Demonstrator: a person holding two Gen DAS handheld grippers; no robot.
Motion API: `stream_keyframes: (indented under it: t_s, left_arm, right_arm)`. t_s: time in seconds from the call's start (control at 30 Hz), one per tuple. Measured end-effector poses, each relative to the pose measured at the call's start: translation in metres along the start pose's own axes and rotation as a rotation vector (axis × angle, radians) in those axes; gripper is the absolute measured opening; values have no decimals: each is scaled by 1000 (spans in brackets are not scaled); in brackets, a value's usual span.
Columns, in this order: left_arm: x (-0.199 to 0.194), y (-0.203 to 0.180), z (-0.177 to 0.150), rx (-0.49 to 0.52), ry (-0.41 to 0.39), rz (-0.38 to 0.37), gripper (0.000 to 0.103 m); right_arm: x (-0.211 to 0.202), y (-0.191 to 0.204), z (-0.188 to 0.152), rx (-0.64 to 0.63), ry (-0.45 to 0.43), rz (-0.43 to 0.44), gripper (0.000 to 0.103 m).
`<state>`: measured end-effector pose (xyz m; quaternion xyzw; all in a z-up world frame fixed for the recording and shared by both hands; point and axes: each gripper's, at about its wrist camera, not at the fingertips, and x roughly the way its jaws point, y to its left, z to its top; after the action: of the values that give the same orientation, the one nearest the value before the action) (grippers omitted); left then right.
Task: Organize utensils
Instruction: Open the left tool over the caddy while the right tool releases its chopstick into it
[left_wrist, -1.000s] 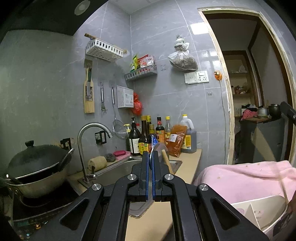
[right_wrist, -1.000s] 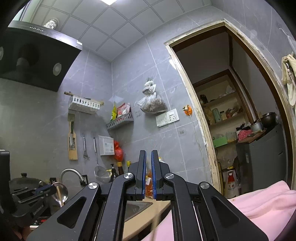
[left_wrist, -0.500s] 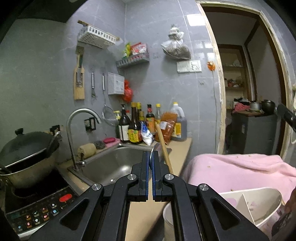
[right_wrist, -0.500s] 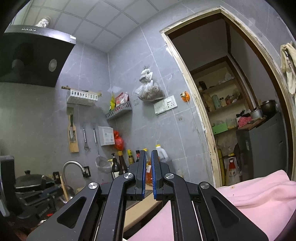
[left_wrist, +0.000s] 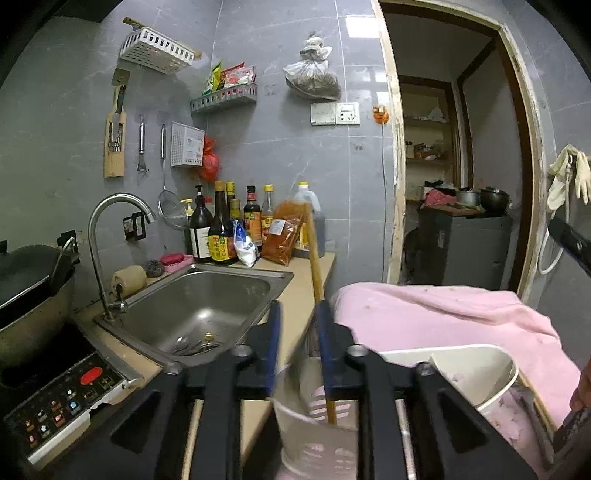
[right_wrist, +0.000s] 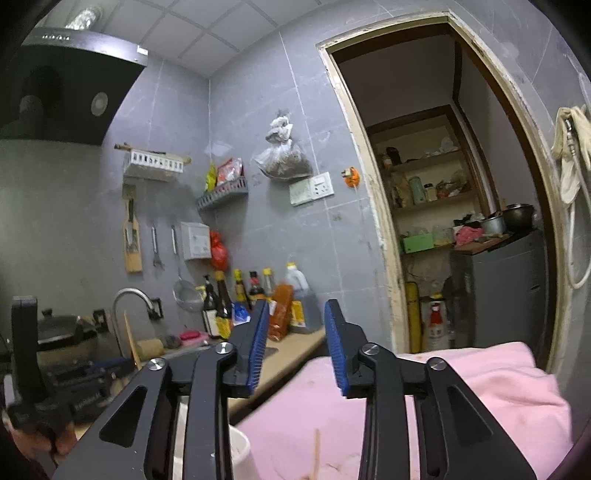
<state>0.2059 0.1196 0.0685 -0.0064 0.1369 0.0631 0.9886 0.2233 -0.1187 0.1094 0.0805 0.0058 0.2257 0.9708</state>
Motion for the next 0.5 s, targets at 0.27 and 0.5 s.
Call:
stream_keyframes:
  t_s: [0.27,0.5]
  left_arm:
    - [-17,-4,5,-30,-37,-32,46]
    - [-39,-11,2,-47,-63,-61,66]
  right_arm:
    - [-30,-11,-5,-35,32,-37,54]
    - [-44,-11,-11,-71,62,-62,80]
